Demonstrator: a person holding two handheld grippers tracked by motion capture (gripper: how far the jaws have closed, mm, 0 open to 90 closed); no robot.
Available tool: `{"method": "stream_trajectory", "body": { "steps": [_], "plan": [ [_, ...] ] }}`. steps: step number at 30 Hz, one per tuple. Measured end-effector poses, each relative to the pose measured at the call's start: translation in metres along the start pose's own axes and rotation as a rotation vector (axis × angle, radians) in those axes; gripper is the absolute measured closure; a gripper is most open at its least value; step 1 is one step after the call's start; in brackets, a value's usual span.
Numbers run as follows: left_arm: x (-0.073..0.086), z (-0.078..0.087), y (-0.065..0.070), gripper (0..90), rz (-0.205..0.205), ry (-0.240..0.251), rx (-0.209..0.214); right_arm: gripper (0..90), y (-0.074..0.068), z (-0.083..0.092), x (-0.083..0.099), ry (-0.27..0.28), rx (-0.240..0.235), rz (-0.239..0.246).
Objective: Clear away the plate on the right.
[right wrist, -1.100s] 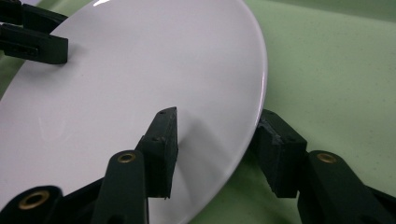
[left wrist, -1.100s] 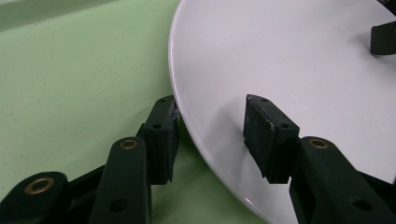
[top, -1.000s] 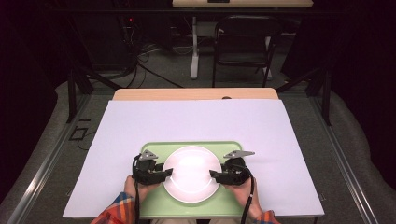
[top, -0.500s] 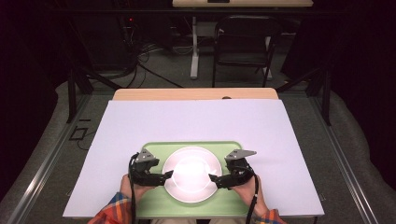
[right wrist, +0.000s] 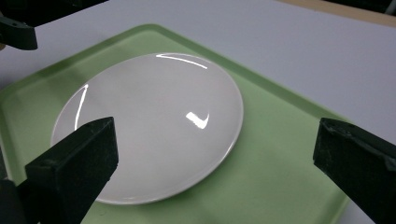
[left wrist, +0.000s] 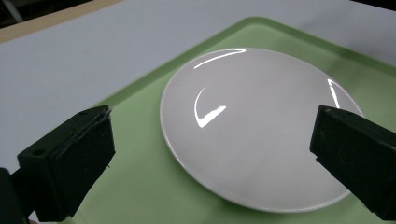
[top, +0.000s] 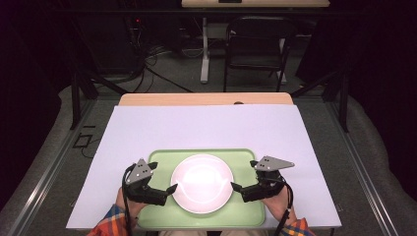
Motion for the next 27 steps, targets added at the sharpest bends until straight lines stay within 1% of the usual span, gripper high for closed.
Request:
{"method": "stream_trajectory", "body": {
  "steps": [1,2,3,4,5,7,8,9,10,11,12,13,14,15,17,20,21,22,23,24,25,27],
  "plan": [
    [0.000,0.000,0.000,0.0,0.000,0.000,0.000,0.0,0.000,0.000,0.000,0.000,0.000,0.000],
    [0.000,0.004,-0.001,0.0,0.008,0.013,0.003,0.0,-0.001,0.005,-0.002,0.014,-0.006,0.014],
    [0.000,0.004,-0.001,0.0,0.008,0.013,0.003,0.0,-0.001,0.005,-0.002,0.014,-0.006,0.014],
    [0.001,0.008,-0.002,0.0,0.005,0.027,-0.002,0.0,0.001,0.012,-0.006,0.044,0.007,0.037],
    [0.001,0.010,-0.003,0.0,0.002,0.036,0.000,0.0,0.000,0.014,-0.007,0.052,0.007,0.039],
    [0.001,0.015,-0.004,0.0,-0.006,0.058,-0.004,0.0,0.003,0.020,-0.009,0.081,0.028,0.050],
    [0.001,0.017,-0.004,0.0,-0.010,0.074,-0.004,0.0,0.003,0.023,-0.009,0.089,0.030,0.054],
    [0.001,0.017,-0.004,0.0,-0.010,0.074,-0.004,0.0,0.004,0.025,-0.009,0.098,0.032,0.058],
    [0.000,0.022,-0.005,0.0,-0.025,0.095,-0.009,0.0,0.006,0.028,-0.009,0.106,0.049,0.065],
    [0.000,0.025,-0.005,0.0,-0.025,0.112,-0.006,0.0,0.007,0.030,-0.008,0.114,0.049,0.069],
    [0.000,0.025,-0.005,0.0,-0.025,0.112,-0.006,0.0,0.007,0.030,-0.008,0.114,0.049,0.069],
    [0.000,0.030,-0.007,0.0,-0.031,0.131,-0.014,0.0,0.009,0.036,-0.008,0.129,0.057,0.070],
    [0.000,0.032,-0.008,0.0,-0.033,0.143,-0.016,0.0,0.010,0.038,-0.007,0.129,0.062,0.069],
    [0.001,0.035,-0.009,0.0,-0.032,0.149,-0.018,0.0,0.011,0.041,-0.007,0.138,0.061,0.072],
    [0.002,0.039,-0.012,0.0,-0.026,0.157,-0.026,0.0,0.013,0.046,-0.006,0.141,0.077,0.078],
    [0.006,0.045,-0.015,0.0,-0.023,0.161,-0.034,0.0,0.016,0.056,-0.006,0.168,0.095,0.076],
    [0.007,0.046,-0.016,0.0,-0.023,0.165,-0.034,0.0,0.017,0.059,-0.005,0.178,0.090,0.075],
    [0.008,0.048,-0.017,0.0,-0.024,0.164,-0.036,0.0,0.019,0.062,-0.005,0.182,0.104,0.074],
    [0.010,0.050,-0.017,0.0,-0.023,0.164,-0.038,0.0,0.020,0.066,-0.005,0.196,0.127,0.081],
    [0.011,0.051,-0.018,0.0,-0.024,0.165,-0.040,0.0,0.021,0.070,-0.004,0.209,0.131,0.085],
    [0.012,0.053,-0.019,0.0,-0.023,0.164,-0.041,0.0,0.020,0.072,-0.003,0.209,0.128,0.084],
    [0.014,0.056,-0.021,0.0,-0.025,0.168,-0.053,0.0,0.020,0.077,0.001,0.207,0.137,0.089]
  ]
}}
Point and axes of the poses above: each handheld gripper's, and its own axes: z roughly backward along the jaws, x roughly out of its underside, y roughly to its right, the point moved 10 cm from there along -z, roughly forward along the jaws, and after that the axes turned 2 degrees about z, right-handed, at the moved point
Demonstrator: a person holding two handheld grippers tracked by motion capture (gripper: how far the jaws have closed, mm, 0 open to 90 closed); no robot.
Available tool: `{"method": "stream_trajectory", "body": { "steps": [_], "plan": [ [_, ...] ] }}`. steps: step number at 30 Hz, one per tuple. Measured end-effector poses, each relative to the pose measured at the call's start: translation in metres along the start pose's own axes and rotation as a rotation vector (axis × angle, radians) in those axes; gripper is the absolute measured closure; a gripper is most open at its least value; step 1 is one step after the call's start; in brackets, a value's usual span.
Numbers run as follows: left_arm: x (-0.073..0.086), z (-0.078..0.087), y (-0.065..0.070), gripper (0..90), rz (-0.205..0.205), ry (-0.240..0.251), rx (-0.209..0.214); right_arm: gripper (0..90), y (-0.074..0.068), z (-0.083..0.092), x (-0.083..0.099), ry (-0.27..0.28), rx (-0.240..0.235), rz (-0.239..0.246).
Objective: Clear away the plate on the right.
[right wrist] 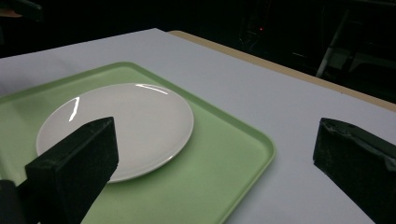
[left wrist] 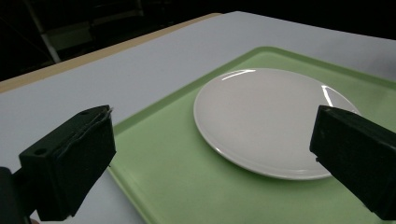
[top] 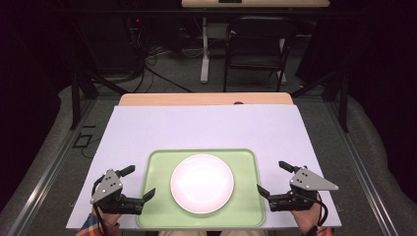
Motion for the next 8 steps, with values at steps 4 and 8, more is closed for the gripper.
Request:
{"method": "stream_trajectory", "body": {
  "steps": [4,8],
  "plan": [
    [0.003,0.008,-0.006,0.0,0.014,0.009,-0.013,0.0,0.001,0.011,0.006,0.002,0.008,0.002],
    [0.006,0.012,-0.010,0.0,0.024,0.006,-0.028,0.0,0.003,0.020,0.011,0.003,0.013,-0.003]
  ]
}}
Point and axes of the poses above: each handheld gripper's, and its own axes: z roughly backward along the jaws, x roughly out of its underside, y roughly to its right, the point moved 10 cm from there along -z, roughly forward along the jaws, and after that the axes turned 2 degrees about z, right-handed, at the moved point
